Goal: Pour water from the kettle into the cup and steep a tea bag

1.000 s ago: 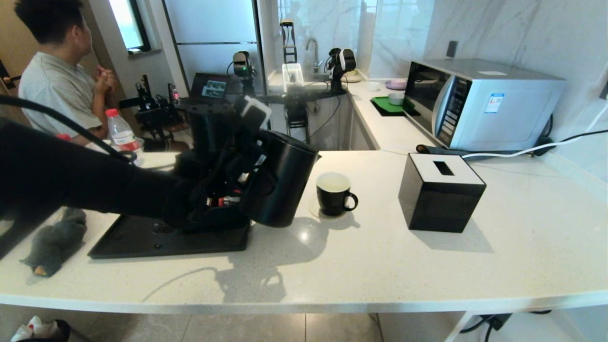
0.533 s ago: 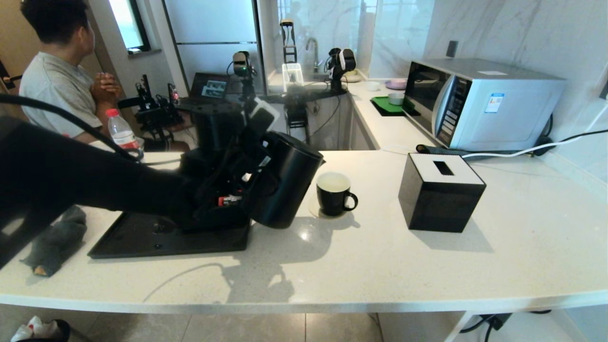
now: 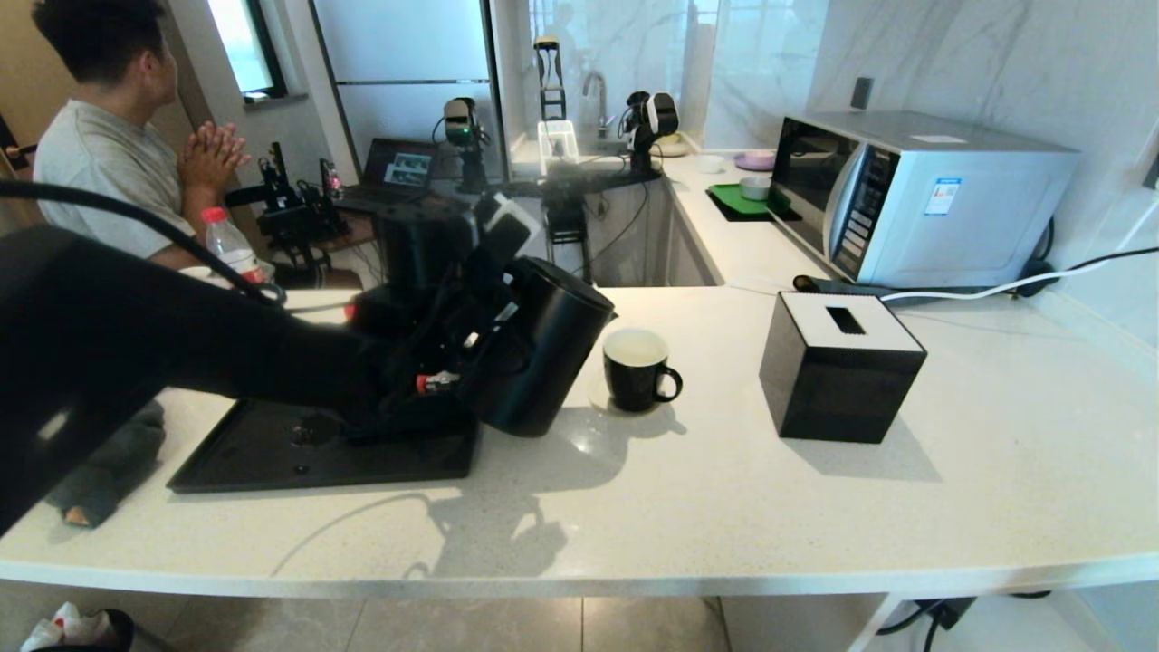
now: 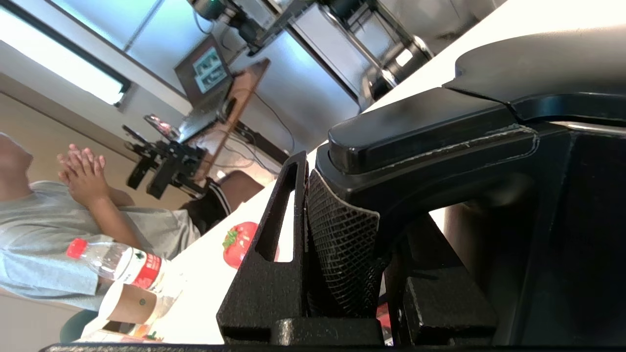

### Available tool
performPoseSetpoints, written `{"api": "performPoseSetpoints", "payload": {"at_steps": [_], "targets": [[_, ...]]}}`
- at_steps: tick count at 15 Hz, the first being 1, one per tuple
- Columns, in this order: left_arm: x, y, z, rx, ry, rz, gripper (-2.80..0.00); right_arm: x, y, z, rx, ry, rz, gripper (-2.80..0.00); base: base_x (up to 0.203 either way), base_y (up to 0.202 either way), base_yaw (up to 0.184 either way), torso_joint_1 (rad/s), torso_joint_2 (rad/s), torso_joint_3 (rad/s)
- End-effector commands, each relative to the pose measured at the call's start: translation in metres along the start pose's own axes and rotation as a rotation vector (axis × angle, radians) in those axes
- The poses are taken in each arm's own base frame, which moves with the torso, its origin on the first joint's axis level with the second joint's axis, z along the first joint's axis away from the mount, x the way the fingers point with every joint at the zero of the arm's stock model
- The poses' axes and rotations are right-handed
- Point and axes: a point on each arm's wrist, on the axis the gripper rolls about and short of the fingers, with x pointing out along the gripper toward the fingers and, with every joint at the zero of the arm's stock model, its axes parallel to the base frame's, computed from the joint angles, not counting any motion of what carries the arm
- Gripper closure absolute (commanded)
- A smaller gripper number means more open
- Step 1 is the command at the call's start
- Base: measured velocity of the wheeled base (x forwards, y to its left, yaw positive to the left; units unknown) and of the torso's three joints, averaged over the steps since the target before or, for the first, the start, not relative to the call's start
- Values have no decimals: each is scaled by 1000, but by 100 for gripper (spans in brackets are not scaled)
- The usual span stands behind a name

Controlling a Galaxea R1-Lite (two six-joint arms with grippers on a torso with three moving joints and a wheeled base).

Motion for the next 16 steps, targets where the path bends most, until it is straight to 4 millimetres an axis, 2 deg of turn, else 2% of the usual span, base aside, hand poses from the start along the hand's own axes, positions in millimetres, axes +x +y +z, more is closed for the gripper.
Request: {"api": "performPoseSetpoints", "payload": {"at_steps": [1,7,16], "targets": [[3,0,0,5,7,0,0,0,0,0,-1,1,1,0,0,0,0,0,0,0],[17,1,5,43,-12,-14,0,0,0,0,-1,3,1,0,0,0,0,0,0,0],[26,9,8,104,-15,-52,0,0,0,0,-1,1,1,0,0,0,0,0,0,0]]}}
